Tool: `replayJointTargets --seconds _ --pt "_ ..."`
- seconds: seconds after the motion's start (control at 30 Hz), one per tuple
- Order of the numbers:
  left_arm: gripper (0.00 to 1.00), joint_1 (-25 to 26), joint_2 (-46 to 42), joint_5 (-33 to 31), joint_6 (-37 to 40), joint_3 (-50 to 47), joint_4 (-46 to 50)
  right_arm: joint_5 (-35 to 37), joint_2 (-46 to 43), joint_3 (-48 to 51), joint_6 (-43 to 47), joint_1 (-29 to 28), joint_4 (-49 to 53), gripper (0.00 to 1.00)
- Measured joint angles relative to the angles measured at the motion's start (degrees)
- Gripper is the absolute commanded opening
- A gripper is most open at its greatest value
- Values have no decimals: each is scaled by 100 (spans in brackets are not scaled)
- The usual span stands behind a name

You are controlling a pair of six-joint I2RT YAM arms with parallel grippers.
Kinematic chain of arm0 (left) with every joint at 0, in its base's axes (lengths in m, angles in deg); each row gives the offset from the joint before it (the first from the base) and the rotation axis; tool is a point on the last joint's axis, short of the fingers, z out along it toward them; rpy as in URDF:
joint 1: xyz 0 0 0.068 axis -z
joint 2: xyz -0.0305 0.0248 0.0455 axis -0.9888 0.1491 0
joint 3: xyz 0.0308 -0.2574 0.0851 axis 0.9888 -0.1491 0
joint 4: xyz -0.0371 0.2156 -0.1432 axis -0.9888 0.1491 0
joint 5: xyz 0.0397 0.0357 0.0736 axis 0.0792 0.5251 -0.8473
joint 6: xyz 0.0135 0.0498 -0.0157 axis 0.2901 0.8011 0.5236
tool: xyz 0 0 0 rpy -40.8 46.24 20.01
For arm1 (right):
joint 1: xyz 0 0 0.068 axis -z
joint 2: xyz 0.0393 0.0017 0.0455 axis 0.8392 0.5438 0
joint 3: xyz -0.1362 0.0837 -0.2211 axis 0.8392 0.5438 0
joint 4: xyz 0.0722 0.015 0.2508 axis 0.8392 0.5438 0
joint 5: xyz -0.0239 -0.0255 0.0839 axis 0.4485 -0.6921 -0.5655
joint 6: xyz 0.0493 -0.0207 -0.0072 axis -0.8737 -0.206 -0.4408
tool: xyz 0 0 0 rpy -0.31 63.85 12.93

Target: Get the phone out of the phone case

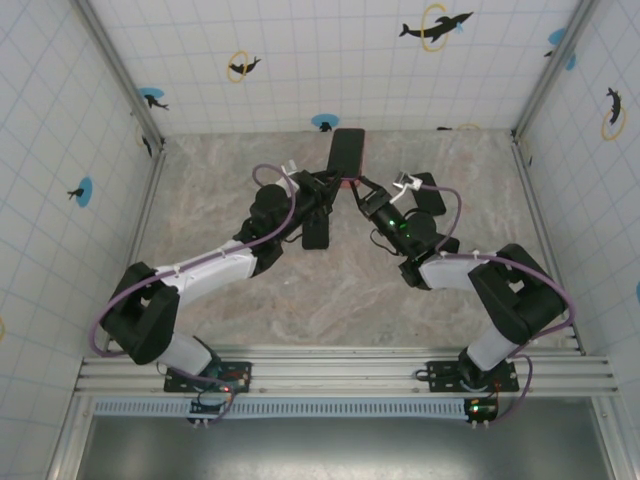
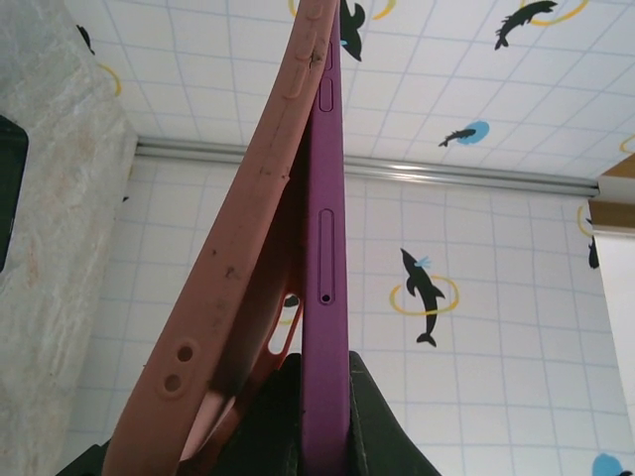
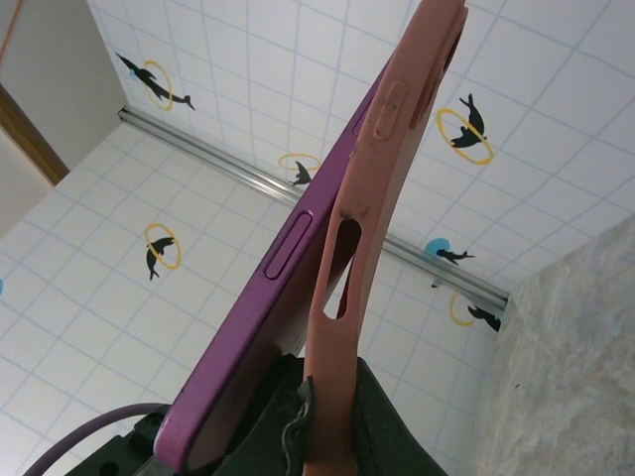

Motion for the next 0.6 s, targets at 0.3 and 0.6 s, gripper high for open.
replayJointTargets --seconds 0.3,0.6 --pt "0 4 -188 -7 155 -22 317 549 83 -144 24 37 960 0" --pt "0 -289 -1123 144 520 -658 920 953 321 -415 37 269 1425 0"
